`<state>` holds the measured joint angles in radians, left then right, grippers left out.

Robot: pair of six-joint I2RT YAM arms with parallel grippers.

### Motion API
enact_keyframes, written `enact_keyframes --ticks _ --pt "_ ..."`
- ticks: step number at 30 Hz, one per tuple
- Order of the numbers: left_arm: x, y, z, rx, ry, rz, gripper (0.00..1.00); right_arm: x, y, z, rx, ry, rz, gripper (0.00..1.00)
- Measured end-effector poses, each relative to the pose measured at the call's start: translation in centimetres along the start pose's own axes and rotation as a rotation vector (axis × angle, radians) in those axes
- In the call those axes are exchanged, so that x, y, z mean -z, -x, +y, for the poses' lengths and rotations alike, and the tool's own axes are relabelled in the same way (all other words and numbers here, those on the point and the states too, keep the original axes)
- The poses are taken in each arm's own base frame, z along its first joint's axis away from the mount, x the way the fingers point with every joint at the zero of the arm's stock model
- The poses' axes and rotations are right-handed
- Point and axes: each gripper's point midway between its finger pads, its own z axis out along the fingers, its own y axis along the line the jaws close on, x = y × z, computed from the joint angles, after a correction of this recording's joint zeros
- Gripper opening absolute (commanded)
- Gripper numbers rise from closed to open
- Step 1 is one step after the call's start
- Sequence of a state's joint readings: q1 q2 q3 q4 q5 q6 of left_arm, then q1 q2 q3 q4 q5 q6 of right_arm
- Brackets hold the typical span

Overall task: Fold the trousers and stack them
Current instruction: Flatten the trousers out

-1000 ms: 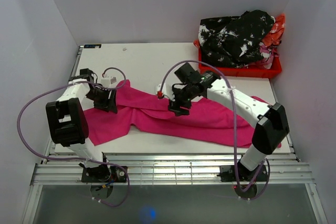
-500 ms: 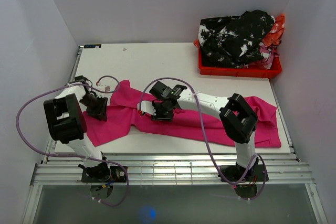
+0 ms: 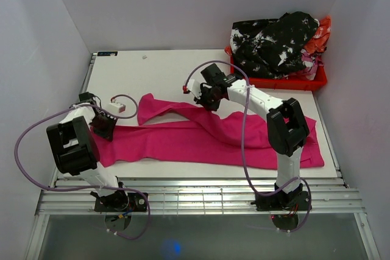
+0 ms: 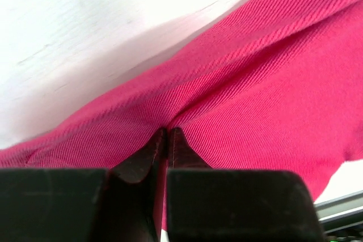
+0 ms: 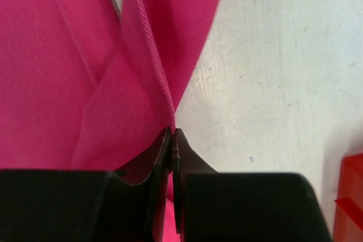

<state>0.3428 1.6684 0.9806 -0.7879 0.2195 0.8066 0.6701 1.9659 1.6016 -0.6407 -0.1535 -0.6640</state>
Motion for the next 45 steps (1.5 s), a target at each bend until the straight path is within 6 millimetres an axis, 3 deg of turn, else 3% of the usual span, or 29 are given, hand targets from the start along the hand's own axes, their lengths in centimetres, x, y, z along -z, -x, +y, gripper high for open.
enact_keyframes --ticks 7,10,11,13,15,17,18,20,21,24,26,28,29,31,32,36,40,45 --pt "0.6 -2.0 3.4 -0.166 0.146 0.024 0.11 1.6 -0.6 3.4 -0.02 0.123 -0.017 0.08" --pt "1.3 -2.5 5.0 -0.233 0.233 0.041 0.23 1.8 -0.4 4.4 -0.019 0.151 -0.021 0.08" --pt "1.4 -2.4 5.2 -0.242 0.235 0.037 0.38 1.9 -0.3 4.6 -0.023 0.162 -0.027 0.08" --pt "1.8 -2.0 5.2 -0.232 0.196 0.021 0.46 2.2 0.0 4.9 -0.032 0.178 -0.038 0.08" --pt "2.6 -0.7 4.7 -0.21 0.13 -0.03 0.55 2.9 0.7 5.2 -0.048 0.197 -0.059 0.1" --pt "4.3 1.8 4.1 -0.195 0.07 -0.127 0.63 3.7 1.6 5.1 -0.062 0.202 -0.085 0.18" --pt "5.4 3.5 3.9 -0.199 0.055 -0.19 0.67 4.2 2.3 4.9 -0.069 0.203 -0.104 0.33" --pt "7.8 7.0 3.4 -0.229 0.044 -0.315 0.73 5.2 3.7 4.3 -0.085 0.198 -0.144 0.51" --pt "8.8 8.6 2.7 -0.257 0.043 -0.367 0.74 5.7 4.3 4.0 -0.088 0.192 -0.163 0.59" --pt "10.7 12.6 -1.7 -0.383 0.007 -0.466 0.74 8.1 4.1 2.7 -0.109 0.168 -0.199 0.62" --pt "10.7 14.6 -5.4 -0.487 -0.033 -0.498 0.74 10.5 2.5 0.7 -0.144 0.129 -0.212 0.62" --pt "10.0 15.8 -8.8 -0.582 -0.078 -0.51 0.74 13.7 -0.8 -2.1 -0.183 0.048 -0.214 0.61" --pt "9.1 16.2 -11.0 -0.642 -0.113 -0.504 0.74 15.4 -3.0 -3.5 -0.199 -0.003 -0.21 0.61" --pt "8.0 16.6 -13.6 -0.714 -0.152 -0.486 0.74 18.6 -8.1 -5.2 -0.245 -0.097 -0.167 0.61" --pt "7.4 16.8 -14.9 -0.751 -0.172 -0.476 0.75 20.5 -11.5 -6.1 -0.276 -0.154 -0.133 0.61" --pt "5.2 18.6 -18.0 -0.848 -0.22 -0.431 0.75 25.0 -20.8 -6.9 -0.356 -0.256 -0.002 0.6" --pt "3.6 21.0 -20.7 -0.933 -0.239 -0.413 0.75 25.2 -24.3 -5.3 -0.337 -0.215 0.083 0.57" --pt "3.2 22.5 -23.9 -0.995 -0.272 -0.418 0.75 21.7 -27.8 0.3 -0.232 -0.092 0.173 0.52"
